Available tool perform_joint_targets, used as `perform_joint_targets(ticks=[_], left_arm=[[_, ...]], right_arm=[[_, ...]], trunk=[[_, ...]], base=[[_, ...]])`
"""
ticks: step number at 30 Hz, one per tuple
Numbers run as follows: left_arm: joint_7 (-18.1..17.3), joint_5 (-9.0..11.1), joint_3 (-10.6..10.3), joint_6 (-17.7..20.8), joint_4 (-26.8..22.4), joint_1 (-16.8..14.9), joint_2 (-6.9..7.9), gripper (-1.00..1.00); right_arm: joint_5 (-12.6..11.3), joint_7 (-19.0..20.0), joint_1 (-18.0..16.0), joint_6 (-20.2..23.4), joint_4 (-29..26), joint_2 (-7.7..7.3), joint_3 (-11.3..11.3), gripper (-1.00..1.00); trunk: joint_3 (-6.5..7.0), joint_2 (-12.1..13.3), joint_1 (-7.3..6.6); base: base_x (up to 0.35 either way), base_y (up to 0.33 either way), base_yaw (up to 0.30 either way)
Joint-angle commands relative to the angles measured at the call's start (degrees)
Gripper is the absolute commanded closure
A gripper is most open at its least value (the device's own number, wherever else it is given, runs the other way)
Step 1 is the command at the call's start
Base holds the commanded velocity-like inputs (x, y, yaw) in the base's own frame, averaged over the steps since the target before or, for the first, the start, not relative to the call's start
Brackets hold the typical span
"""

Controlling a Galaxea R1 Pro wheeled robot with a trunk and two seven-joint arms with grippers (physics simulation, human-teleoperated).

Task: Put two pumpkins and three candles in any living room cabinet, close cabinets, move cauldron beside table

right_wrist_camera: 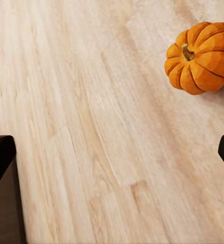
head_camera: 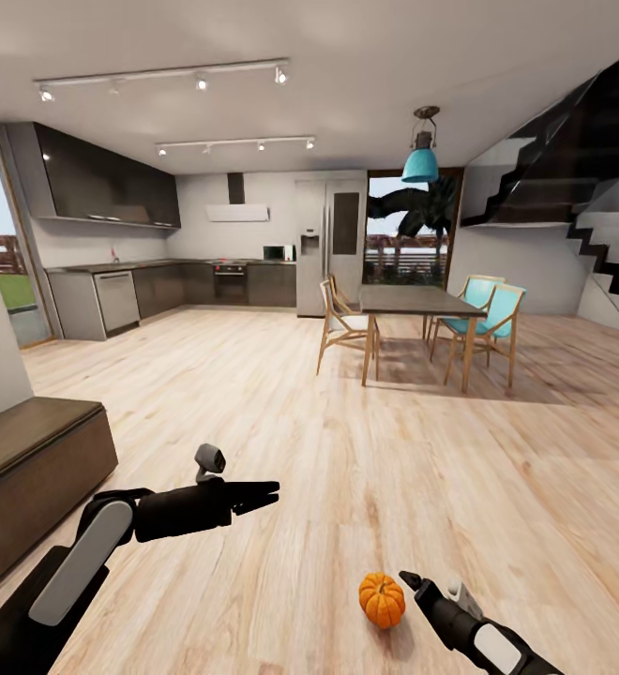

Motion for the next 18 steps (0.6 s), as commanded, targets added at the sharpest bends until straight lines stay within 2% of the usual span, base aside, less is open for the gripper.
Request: perform_joint_targets(ticks=[1,18], left_arm=[[-0.31,-0.12,-0.03,0.12,0.03,-0.04,0.04,-1.0],[-0.36,-0.12,-0.14,0.12,-0.27,-0.02,-0.02,-1.0]], right_arm=[[-0.09,0.14,-0.03,0.44,0.0,-0.01,-0.46,-1.0],[-0.18,0.46,0.06,0.35,-0.06,-0.39,-0.62,-1.0]], trunk=[[-0.25,-0.44,0.21],[-3.3,-7.26,3.95]], base=[[0.0,0.0,0.0],[0.0,0.0,0.0]])
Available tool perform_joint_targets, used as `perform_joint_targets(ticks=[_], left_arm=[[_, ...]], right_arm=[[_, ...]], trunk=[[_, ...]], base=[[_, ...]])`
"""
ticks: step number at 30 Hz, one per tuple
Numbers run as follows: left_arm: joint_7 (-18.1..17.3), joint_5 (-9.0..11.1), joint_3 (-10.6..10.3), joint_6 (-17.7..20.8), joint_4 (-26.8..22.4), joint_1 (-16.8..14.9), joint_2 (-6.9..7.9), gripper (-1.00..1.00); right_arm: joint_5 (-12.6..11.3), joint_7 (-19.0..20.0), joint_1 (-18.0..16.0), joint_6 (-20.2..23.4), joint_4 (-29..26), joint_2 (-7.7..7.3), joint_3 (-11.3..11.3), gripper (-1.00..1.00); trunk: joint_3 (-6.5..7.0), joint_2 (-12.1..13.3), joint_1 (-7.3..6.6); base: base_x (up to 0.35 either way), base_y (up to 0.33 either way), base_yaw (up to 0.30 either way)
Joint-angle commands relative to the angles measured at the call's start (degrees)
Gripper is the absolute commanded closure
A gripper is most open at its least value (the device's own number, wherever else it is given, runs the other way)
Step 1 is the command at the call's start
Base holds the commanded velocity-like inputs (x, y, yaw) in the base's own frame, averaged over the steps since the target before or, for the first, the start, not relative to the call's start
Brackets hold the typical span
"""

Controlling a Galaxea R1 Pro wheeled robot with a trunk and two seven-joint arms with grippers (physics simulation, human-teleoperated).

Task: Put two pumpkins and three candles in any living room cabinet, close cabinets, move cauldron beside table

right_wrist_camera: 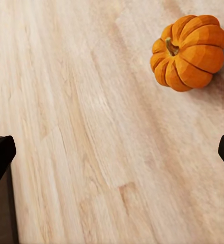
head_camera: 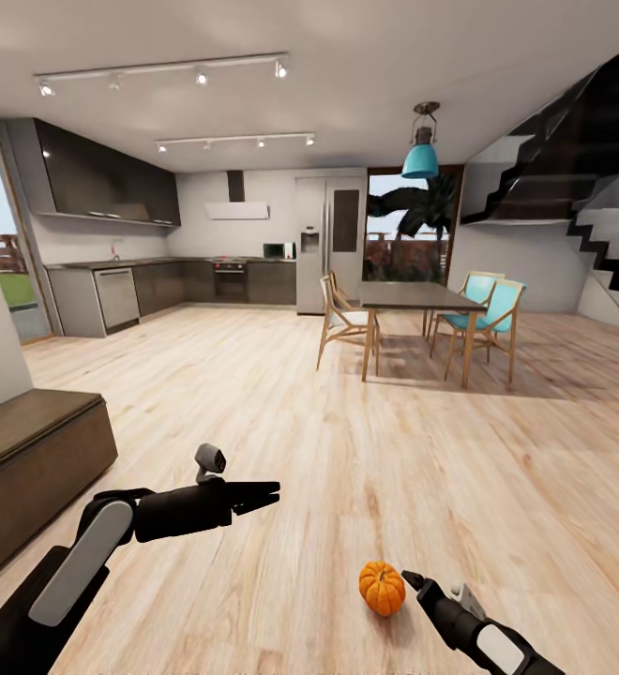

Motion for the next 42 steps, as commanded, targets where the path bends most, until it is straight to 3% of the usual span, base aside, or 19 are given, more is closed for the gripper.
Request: perform_joint_targets(ticks=[1,7,27,32,34,37,42], left_arm=[[-0.29,-0.12,-0.05,0.12,0.01,-0.05,0.03,-1.0],[-0.32,-0.12,0.0,0.12,-0.02,-0.05,0.1,-1.0],[-0.35,-0.09,-0.05,0.12,-0.85,0.0,0.26,-1.0],[-0.36,-0.1,-0.05,0.12,-0.87,0.01,0.3,-1.0],[-0.37,-0.06,-0.01,0.12,-0.88,0.01,0.36,-1.0],[-0.38,-0.04,0.08,0.12,-0.88,0.02,0.44,-1.0],[-0.38,-0.03,0.06,0.12,-0.95,0.03,0.47,-1.0]], right_arm=[[-0.08,0.16,-0.03,0.45,-0.03,0.0,-0.48,-1.0],[-0.3,0.28,0.01,0.45,-0.02,-0.29,-0.56,-1.0],[-0.55,0.7,0.06,0.45,-0.06,-0.48,-0.64,-1.0],[-0.72,2.86,-0.08,0.58,-0.23,-1.36,-1.14,-1.0],[-1.15,3.29,-0.27,0.91,-0.64,-2.97,-2.24,-1.0],[-2.69,3.11,-0.64,1.3,-1.01,-4.87,-5.99,-1.0],[-3.42,2.79,-0.85,1.4,-1.01,-5.57,-8.05,-1.0]], trunk=[[-0.25,-0.44,0.21],[-1.32,-2.85,1.53],[-5.74,-3.19,2.08],[-6.85,-3.26,2.21],[-7.3,-3.29,2.26],[-7.96,-3.33,2.34],[-9.07,-3.39,2.47]], base=[[0.0,0.0,0.0],[0.0,0.0,0.0],[0.0,0.0,0.0],[0.0,0.0,0.0],[0.0,0.0,0.0],[0.0,0.0,0.0],[0.0,0.0,0.0]])
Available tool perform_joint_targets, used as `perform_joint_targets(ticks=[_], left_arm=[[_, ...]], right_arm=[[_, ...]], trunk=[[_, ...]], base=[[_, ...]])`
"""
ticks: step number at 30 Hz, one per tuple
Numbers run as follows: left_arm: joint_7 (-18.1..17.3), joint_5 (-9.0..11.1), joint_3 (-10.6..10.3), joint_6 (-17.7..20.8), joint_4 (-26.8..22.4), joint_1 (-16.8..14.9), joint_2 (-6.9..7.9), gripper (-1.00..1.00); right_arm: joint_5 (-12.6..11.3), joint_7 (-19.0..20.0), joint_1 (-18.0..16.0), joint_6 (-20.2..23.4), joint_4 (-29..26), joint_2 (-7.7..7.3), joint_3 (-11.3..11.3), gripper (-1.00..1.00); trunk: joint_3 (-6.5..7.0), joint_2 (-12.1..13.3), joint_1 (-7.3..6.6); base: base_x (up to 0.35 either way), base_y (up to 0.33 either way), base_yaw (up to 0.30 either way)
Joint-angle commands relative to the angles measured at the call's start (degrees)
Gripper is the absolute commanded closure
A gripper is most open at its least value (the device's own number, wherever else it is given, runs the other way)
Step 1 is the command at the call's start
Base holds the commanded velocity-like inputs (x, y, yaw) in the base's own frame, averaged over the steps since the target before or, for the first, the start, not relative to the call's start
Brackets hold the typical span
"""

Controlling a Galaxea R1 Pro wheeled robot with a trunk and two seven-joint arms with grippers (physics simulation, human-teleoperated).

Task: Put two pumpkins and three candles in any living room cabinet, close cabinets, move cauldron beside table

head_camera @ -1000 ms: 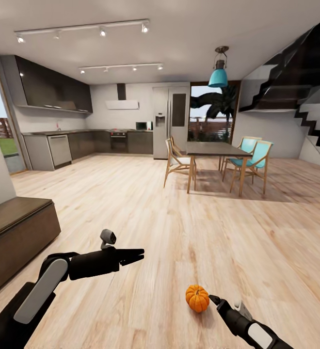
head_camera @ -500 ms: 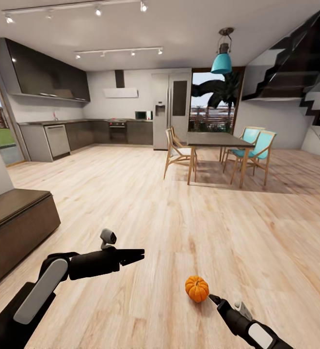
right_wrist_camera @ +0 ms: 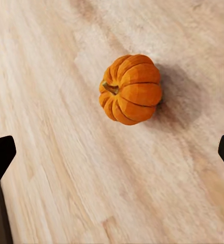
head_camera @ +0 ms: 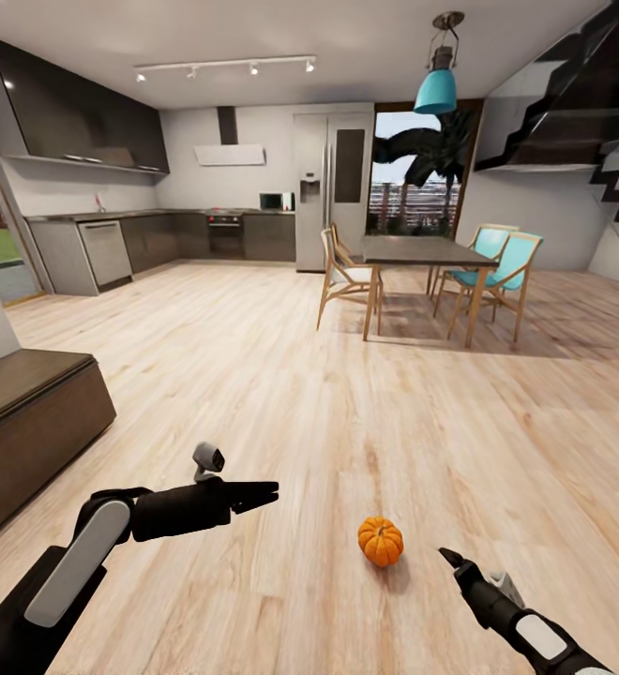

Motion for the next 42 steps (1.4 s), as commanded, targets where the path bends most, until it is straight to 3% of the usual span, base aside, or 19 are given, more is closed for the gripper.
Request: perform_joint_targets(ticks=[1,7,12,24,42], left_arm=[[-0.29,-0.11,-0.1,0.13,-0.17,-0.04,0.03,-1.0],[-0.29,-0.11,-0.13,0.13,-0.42,-0.04,0.04,-1.0],[-0.85,-0.11,-0.05,0.13,-0.44,-0.04,0.04,-1.0],[-2.11,-0.2,-0.01,0.13,-0.3,-0.04,-0.1,-1.0],[-2.19,-0.2,0.02,0.13,-0.28,-0.04,-0.08,-1.0]], right_arm=[[-0.63,0.07,-0.05,0.43,-0.13,-0.25,-0.63,-1.0],[-2.28,-1.14,-0.54,0.03,-0.28,-0.46,-1.62,-1.0],[-2.49,-3.31,-0.8,-0.24,-0.38,-0.39,-1.72,-1.0],[-2.01,-3.93,-0.88,-0.29,-2.17,-0.03,-1.42,-1.0],[-2.01,0.52,-0.89,0.54,-3.88,0.03,-0.86,-1.0]], trunk=[[-0.28,-0.04,0.01],[-1.61,-0.12,0.16],[-2.72,-0.19,0.29],[-5.38,-0.35,0.6],[-9.37,-0.59,1.07]], base=[[0.0,0.0,0.0],[0.0,0.0,0.0],[0.0,0.0,0.0],[0.0,0.0,0.0],[0.0,0.0,0.0]])
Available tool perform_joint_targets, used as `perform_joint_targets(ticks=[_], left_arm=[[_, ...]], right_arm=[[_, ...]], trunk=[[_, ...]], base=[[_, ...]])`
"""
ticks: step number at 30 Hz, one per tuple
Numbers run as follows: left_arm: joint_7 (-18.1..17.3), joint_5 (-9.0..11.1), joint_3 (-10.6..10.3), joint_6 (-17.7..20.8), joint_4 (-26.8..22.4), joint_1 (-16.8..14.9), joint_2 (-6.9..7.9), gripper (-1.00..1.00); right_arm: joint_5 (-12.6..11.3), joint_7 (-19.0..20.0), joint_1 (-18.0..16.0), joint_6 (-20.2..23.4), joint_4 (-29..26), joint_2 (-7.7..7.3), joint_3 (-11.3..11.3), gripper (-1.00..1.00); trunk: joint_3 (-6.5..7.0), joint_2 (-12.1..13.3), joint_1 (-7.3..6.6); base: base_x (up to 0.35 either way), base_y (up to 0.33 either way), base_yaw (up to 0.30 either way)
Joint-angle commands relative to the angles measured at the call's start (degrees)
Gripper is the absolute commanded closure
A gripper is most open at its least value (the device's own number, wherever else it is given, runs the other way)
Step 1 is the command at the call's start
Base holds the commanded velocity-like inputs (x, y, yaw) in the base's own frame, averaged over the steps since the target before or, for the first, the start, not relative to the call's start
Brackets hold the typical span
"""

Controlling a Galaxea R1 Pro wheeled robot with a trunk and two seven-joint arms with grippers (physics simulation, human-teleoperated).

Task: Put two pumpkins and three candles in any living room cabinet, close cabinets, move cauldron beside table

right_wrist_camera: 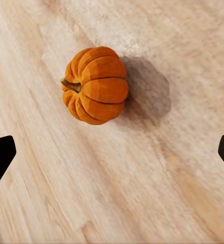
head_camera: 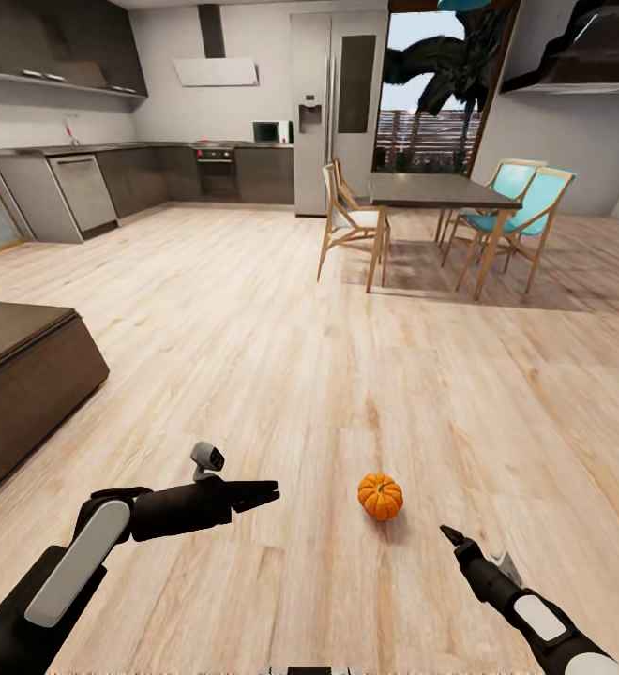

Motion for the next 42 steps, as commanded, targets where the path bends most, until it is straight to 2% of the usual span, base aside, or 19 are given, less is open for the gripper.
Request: perform_joint_targets(ticks=[1,28,42], left_arm=[[-0.27,-0.06,-0.04,0.15,0.0,-0.04,0.04,-1.0],[-0.23,-0.11,-0.08,0.15,-0.05,-0.04,0.02,-1.0],[-0.22,-0.07,-0.04,0.15,-0.08,-0.04,0.0,-1.0]], right_arm=[[-0.4,0.21,-0.02,0.51,-0.01,-0.01,-0.29,-1.0],[-0.4,0.33,-0.01,0.52,0.05,-0.1,-0.3,-1.0],[-0.35,0.24,-0.02,0.52,0.07,-0.2,-0.3,-1.0]], trunk=[[-0.27,-0.04,0.01],[-6.26,-0.4,0.71],[-6.26,-0.4,0.71]], base=[[0.0,0.0,0.0],[0.0,0.0,0.0],[0.03,0.0,0.0]])
